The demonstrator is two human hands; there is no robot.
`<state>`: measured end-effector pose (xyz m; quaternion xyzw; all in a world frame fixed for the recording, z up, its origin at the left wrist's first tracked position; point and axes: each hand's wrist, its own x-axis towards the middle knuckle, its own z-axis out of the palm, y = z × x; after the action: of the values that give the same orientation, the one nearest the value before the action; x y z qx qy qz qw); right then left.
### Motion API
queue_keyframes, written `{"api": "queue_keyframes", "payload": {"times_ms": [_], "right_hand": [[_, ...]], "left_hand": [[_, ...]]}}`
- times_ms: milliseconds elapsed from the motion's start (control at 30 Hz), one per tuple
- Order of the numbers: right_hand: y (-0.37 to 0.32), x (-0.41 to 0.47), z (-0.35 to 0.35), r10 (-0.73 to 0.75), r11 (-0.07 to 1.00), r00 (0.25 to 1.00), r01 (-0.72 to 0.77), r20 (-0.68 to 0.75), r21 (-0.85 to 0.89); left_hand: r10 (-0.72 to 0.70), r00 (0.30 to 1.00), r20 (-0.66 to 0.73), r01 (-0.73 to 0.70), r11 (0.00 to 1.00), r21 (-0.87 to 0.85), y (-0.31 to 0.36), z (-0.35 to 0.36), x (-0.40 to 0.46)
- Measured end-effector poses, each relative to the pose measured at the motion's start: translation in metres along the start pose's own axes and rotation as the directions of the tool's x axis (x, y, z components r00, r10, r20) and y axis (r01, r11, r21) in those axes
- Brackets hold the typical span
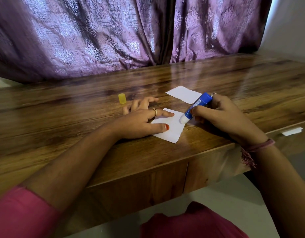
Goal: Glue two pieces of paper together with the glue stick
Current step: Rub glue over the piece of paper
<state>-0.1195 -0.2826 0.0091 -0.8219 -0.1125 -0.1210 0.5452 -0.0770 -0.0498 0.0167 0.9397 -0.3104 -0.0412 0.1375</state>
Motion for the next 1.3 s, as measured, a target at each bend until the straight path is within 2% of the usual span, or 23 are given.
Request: {"api": "queue_keyframes", "payload": {"times_ms": [300, 400, 800, 1167, 1300], "right_hand": [[0.001, 0.0, 0.001, -0.037, 0.997, 0.996, 0.031, 0.08, 0.068], [0.002, 0.0, 0.001, -0.046, 0.998, 0.997, 0.043, 0.059, 0.056], [-0.008, -0.006, 0.002, -0.027, 0.999, 0.993, 0.022, 0.115, 0.047], [-0.004, -0.005, 0.002, -0.014, 0.991, 0.988, -0.007, 0.155, 0.134], [-0.004, -0.006, 0.001, -0.07, 0.995, 0.982, 0.057, 0.177, 0.077]], "left_hand": [[0.0, 1.0, 0.003, 0.0, 1.0, -0.012, 0.0, 0.0, 0.0], [-0.002, 1.0, -0.003, 0.002, 1.0, -0.011, 0.001, 0.0, 0.0], [-0.015, 1.0, 0.013, 0.015, 1.0, -0.013, 0.003, -0.002, -0.001], [-0.013, 1.0, 0.014, 0.013, 1.0, -0.011, 0.002, -0.002, -0.001], [-0.015, 1.0, 0.016, 0.015, 1.0, -0.013, 0.003, -0.002, -0.001]]}}
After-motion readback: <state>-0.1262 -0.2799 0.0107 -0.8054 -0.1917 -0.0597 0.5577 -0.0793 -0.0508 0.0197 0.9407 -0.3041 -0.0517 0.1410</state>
